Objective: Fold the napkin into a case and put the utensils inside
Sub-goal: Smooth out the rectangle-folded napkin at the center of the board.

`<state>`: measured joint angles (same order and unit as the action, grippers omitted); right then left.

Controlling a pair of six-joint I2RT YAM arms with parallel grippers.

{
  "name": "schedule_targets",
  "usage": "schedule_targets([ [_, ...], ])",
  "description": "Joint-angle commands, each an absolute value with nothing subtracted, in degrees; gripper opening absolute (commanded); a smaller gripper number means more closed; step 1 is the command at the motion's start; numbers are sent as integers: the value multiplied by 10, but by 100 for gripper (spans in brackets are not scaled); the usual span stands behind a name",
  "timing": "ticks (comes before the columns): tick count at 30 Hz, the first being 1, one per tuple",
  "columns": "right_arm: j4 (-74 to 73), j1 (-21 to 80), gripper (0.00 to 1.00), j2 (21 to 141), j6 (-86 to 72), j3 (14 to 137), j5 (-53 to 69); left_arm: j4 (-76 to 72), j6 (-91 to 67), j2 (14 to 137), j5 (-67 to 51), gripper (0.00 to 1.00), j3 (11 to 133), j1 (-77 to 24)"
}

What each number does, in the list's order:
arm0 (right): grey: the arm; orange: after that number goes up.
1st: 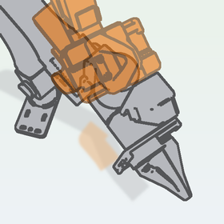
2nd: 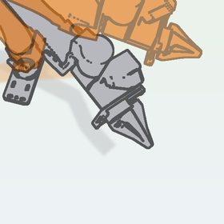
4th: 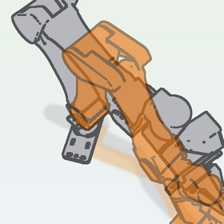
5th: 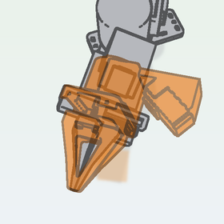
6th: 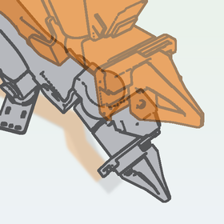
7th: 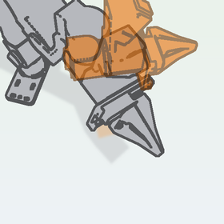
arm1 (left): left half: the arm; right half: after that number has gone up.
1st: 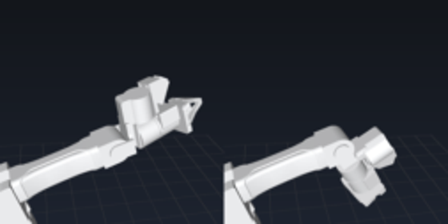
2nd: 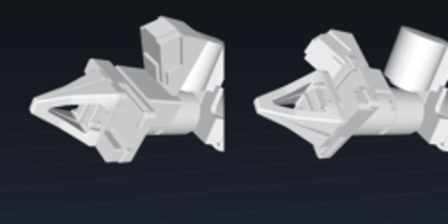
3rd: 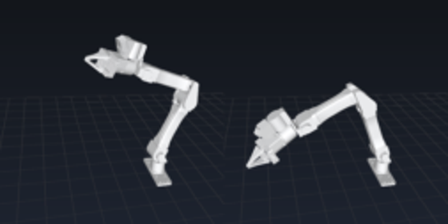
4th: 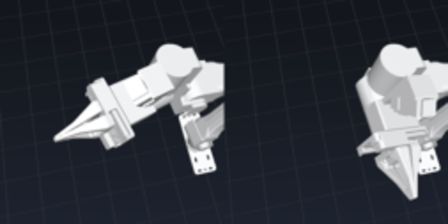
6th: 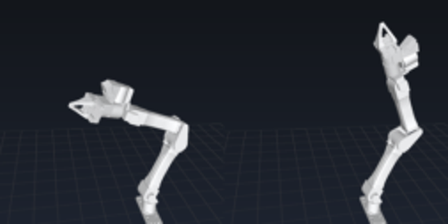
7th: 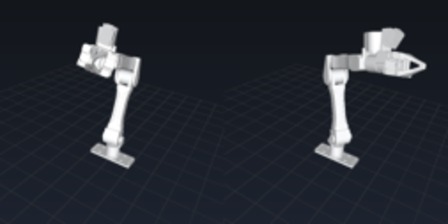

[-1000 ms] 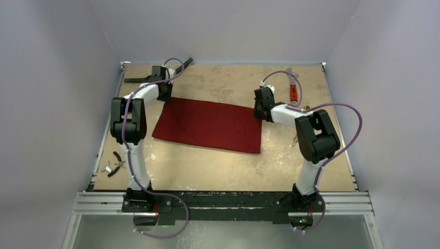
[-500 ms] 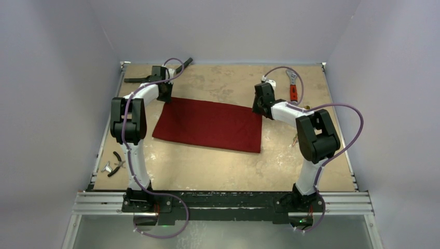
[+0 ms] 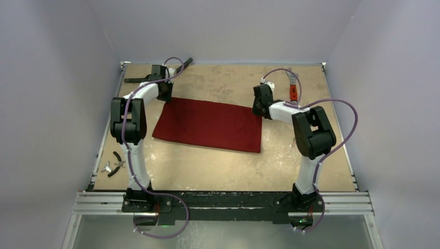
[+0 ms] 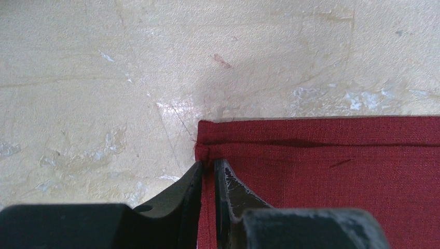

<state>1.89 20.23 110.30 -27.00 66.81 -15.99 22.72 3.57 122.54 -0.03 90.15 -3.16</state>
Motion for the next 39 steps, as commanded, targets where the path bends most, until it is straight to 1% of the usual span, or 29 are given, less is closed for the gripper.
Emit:
schedule_targets([
  [1,18,200,0,1101,-276,677,-169,235,25,1219,-14,14,927,-32],
  [9,24,200,0,1029,-272,647,-215,232,21,1188,-18,7,926,-32],
  [18,25,200,0,1064,-282,644,-222,200,12,1185,9,4,922,-32],
  [20,27,200,0,1073,-283,646,-221,183,12,1181,26,7,913,-32],
  [23,25,201,0,1074,-277,657,-256,172,9,1178,35,16,910,-32],
  [24,23,202,0,1068,-279,660,-260,173,8,1176,36,20,913,-32],
  [25,22,202,0,1057,-280,660,-263,178,5,1175,36,27,916,-32],
  [26,24,204,0,1044,-281,659,-263,184,5,1171,35,39,920,-32],
  [27,25,209,3,1031,-282,658,-263,192,5,1166,32,50,925,-32],
  [28,27,216,7,1019,-282,658,-263,204,7,1161,21,53,932,-32],
  [31,32,245,21,1007,-282,662,-232,248,21,1145,-42,55,951,-31],
  [33,36,258,25,1018,-289,671,-195,289,44,1142,-111,55,958,-32],
  [36,67,264,23,1041,-300,668,-106,368,103,1157,-170,52,958,-42],
  [38,75,263,17,1061,-309,669,-33,400,147,1163,-185,48,937,-45],
  [39,74,259,13,1073,-313,673,-18,408,163,1163,-194,48,919,-46],
])
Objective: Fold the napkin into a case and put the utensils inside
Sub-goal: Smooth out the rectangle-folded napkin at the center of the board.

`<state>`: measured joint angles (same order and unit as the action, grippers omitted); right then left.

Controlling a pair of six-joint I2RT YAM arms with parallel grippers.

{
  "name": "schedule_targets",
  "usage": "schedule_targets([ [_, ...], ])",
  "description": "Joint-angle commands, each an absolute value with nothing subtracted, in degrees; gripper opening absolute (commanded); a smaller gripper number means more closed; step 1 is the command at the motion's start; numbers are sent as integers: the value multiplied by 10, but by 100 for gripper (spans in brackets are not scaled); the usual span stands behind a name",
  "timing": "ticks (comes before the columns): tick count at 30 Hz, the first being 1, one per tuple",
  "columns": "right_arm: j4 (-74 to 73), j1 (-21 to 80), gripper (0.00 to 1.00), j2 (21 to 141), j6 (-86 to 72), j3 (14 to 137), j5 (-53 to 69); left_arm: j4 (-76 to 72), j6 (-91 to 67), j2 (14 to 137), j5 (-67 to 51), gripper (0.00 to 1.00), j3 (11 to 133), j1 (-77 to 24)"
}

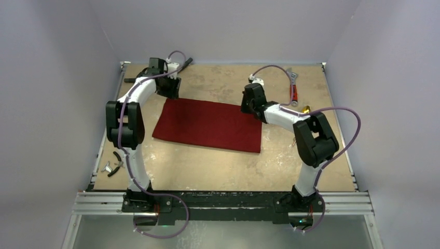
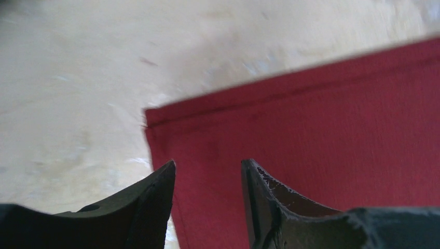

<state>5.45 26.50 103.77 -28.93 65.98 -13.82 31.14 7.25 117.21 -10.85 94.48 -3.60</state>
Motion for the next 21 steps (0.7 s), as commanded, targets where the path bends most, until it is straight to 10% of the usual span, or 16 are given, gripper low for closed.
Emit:
schedule_targets([
  [1,71,255,9,1084,-317,675,-10,415,178,1163,-196,48,905,-47],
  [17,26,199,1,1152,-296,719,-124,274,131,1207,-83,44,854,-55],
  [21,32,206,12,1114,-285,726,-181,250,104,1198,-71,49,856,-60],
])
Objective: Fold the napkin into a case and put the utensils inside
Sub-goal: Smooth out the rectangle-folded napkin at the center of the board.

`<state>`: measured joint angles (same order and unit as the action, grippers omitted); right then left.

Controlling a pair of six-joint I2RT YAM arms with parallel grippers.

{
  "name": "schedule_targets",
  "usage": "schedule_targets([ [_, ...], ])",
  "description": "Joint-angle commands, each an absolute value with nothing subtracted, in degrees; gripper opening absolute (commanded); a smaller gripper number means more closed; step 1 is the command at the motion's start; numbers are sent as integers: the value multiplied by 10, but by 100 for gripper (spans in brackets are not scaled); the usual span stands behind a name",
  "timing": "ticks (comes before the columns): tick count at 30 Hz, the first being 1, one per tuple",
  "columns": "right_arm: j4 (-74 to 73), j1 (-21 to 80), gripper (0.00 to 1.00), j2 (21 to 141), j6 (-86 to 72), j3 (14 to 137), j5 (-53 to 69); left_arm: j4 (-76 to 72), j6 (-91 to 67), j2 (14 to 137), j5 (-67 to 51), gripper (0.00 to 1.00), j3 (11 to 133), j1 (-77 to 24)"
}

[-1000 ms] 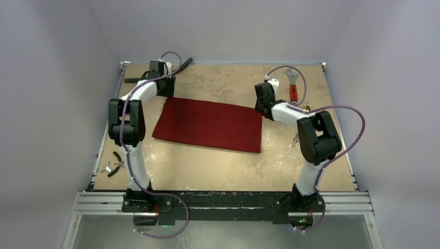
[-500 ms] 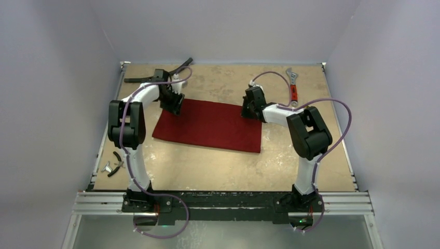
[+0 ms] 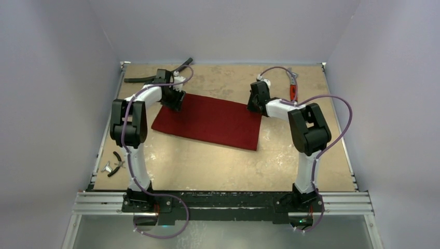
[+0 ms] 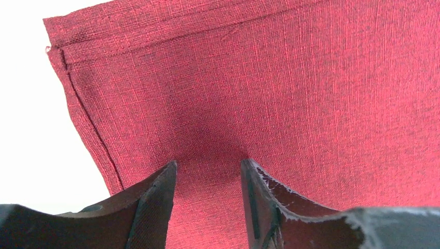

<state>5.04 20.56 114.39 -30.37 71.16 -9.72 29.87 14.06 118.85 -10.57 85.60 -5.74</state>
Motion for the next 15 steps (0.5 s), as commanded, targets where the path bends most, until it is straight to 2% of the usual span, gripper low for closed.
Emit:
schedule_targets([
  [1,32,211,20,1098,-284,725,-189,254,98,1193,-75,50,859,-60],
  [3,27,226,29,1066,-279,724,-189,281,95,1181,-96,52,871,-59],
  [7,22,275,36,1006,-284,701,-146,342,102,1140,-154,56,889,-57],
  [11,65,342,33,980,-311,661,0,400,138,1096,-193,57,884,-57],
  [15,143,374,22,1005,-355,624,191,462,187,1085,-254,54,861,-56],
])
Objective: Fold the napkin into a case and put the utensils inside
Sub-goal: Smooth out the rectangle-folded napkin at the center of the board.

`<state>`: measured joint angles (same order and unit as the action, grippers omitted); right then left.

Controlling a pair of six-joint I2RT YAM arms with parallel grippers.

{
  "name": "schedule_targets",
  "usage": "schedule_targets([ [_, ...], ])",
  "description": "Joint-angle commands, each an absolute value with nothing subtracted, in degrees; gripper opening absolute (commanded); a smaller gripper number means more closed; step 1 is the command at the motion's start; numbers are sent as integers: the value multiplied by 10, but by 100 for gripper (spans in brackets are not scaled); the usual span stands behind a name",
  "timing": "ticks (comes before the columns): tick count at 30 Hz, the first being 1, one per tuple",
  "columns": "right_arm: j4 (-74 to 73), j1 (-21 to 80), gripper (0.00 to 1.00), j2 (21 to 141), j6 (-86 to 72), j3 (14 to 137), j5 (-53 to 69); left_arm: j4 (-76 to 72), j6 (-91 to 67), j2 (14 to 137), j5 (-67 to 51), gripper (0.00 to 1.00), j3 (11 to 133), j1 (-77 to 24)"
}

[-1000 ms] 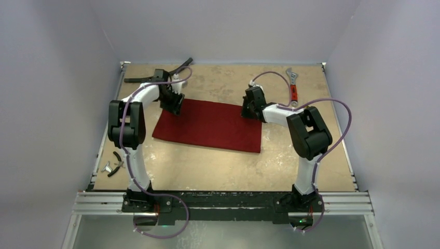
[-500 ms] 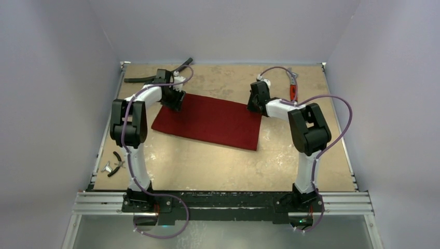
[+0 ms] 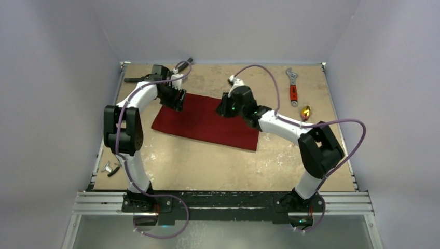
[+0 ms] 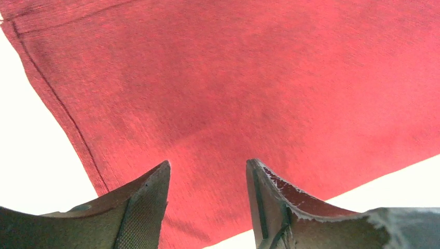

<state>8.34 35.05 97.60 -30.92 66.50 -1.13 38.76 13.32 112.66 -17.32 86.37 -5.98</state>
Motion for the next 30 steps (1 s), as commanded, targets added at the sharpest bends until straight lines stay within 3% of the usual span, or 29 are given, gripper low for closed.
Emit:
schedule_targets([
  [1,155,378,18,1016,-362,622,227,472,196,1084,-272,52,853,-56],
  [6,125,386,0,1077,-362,652,264,497,198,1108,-378,45,819,-62],
  [15,66,386,0,1178,-356,689,256,472,186,1171,-422,36,785,-108],
  [22,66,378,0,1183,-354,664,234,450,204,1179,-371,33,754,-103],
  [30,46,369,0,1170,-324,648,232,382,236,1143,-202,30,745,-91],
])
